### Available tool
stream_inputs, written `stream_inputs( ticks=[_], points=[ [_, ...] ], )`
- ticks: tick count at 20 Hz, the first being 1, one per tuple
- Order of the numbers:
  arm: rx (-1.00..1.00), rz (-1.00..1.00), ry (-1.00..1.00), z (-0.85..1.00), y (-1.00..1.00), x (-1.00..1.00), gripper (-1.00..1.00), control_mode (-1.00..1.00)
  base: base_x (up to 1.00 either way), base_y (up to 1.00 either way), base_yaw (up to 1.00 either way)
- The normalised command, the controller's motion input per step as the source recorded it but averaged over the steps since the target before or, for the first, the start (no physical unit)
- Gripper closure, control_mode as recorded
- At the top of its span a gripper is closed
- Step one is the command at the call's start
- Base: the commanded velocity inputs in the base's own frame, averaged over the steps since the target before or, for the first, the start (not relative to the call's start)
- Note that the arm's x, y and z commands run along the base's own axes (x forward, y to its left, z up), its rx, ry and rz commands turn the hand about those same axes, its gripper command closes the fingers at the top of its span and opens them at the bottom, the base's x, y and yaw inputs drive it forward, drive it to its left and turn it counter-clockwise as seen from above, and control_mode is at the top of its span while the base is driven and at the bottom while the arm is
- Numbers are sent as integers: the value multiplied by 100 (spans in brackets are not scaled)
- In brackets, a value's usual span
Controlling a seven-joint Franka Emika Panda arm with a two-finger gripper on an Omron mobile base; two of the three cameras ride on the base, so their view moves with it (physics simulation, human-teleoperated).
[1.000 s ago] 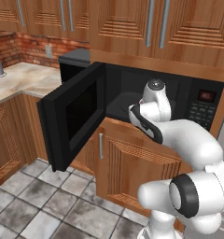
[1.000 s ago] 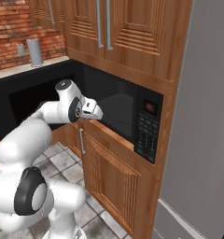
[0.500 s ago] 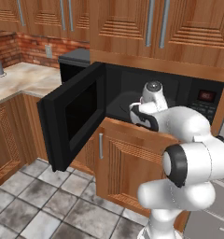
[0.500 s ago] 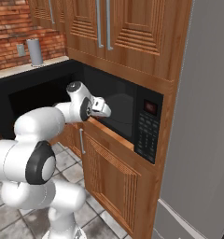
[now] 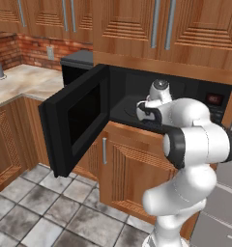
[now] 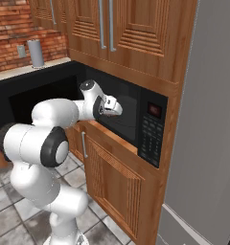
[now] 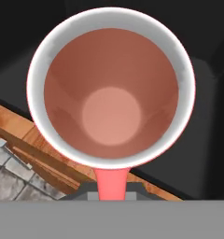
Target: Place the microwavable item in the microwave. Then, close the microwave door and press the start button.
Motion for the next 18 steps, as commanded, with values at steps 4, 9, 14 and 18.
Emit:
stream_inputs(
  ticks=[4,9,14,18],
  points=[
    [0,0,0,-14,-6,34,100,-100,0,0,0],
    [0,0,1,-38,-7,18,100,-100,0,0,0],
    [0,0,0,-34,-11,25,100,-100,0,0,0],
    [0,0,0,-42,-11,34,100,-100,0,0,0]
  ],
)
